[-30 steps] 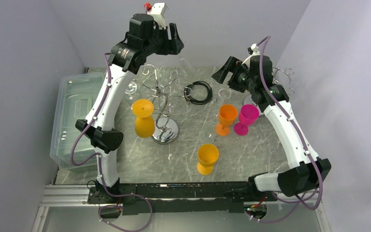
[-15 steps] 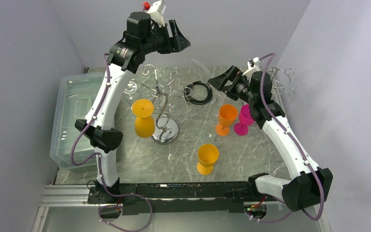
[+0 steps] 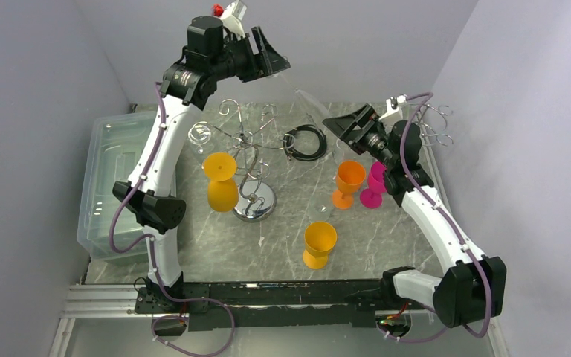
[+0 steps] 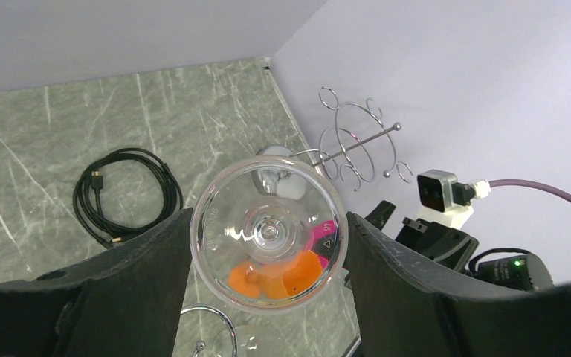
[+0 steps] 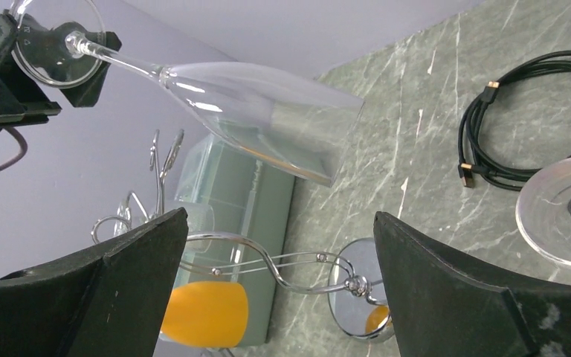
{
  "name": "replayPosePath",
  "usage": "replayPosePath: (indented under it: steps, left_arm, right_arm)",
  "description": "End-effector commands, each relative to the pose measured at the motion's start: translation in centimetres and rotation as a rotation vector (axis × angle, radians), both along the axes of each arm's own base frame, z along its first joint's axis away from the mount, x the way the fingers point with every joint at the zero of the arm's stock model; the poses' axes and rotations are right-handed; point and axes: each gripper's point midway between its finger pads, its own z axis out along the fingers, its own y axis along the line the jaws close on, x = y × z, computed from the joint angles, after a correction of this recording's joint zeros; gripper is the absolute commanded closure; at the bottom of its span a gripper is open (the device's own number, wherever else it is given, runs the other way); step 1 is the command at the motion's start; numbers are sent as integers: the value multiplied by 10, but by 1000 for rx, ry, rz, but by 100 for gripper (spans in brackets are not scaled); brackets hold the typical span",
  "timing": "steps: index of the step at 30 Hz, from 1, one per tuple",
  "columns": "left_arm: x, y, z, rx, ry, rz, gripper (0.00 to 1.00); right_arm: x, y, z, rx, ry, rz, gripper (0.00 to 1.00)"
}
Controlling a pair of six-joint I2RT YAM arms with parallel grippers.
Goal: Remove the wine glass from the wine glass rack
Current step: Place the wine glass at the center of the board.
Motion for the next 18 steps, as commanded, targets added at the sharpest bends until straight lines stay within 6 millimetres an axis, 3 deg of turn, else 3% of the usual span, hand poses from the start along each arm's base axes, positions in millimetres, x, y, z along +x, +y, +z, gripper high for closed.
replayPosePath:
  steps: [1, 18]
  left_arm:
    - [-23, 4, 50, -103, -89, -52, 61]
    - [-22, 5, 52, -170, -48, -101, 62]
  right_arm:
    - [-2, 0, 34, 72, -141, 29, 2]
    - [2, 9, 38, 159, -172, 98, 16]
